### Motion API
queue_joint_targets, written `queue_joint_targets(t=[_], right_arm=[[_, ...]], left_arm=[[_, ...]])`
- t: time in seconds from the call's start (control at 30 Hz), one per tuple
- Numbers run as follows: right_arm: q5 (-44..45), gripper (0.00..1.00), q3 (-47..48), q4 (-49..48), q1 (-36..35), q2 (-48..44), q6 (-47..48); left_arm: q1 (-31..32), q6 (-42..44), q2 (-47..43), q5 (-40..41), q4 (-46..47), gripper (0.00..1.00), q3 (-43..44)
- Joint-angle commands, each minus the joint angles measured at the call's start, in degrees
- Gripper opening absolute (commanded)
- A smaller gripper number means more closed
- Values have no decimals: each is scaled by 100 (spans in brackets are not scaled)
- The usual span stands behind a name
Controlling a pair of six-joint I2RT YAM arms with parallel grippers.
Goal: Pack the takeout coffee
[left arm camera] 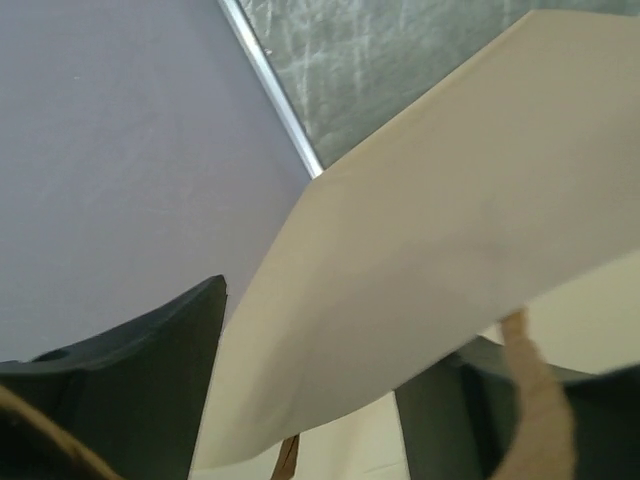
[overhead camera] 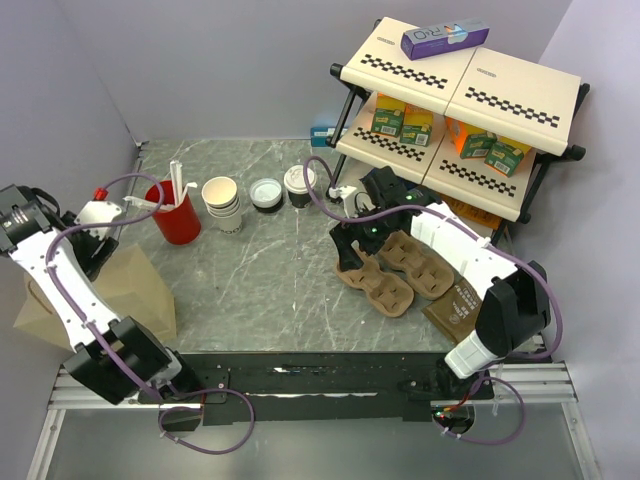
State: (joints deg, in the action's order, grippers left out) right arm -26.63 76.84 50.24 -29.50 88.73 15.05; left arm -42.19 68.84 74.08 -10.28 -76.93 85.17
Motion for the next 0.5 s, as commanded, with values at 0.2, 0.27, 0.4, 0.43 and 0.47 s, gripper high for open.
queue_joint_targets(t=[0.2, 0.27, 0.4, 0.43, 0.47], right_arm=[[-17, 94, 393, 56, -56, 241, 51], [0, 94, 428, 65, -74, 241, 51], [62, 94, 402, 39, -74, 224, 77], [79, 94, 367, 30, -74, 224, 68], [149, 94, 332, -14, -91, 180, 68]], left_arm=[[36, -213, -632, -536, -200, 56, -343], [79, -335, -641, -597, -209, 54, -325], [325, -582, -755, -712, -209, 46, -325], [404, -643, -772, -729, -209, 36, -334], [536, -765, -799, -790, -200, 32, -325]])
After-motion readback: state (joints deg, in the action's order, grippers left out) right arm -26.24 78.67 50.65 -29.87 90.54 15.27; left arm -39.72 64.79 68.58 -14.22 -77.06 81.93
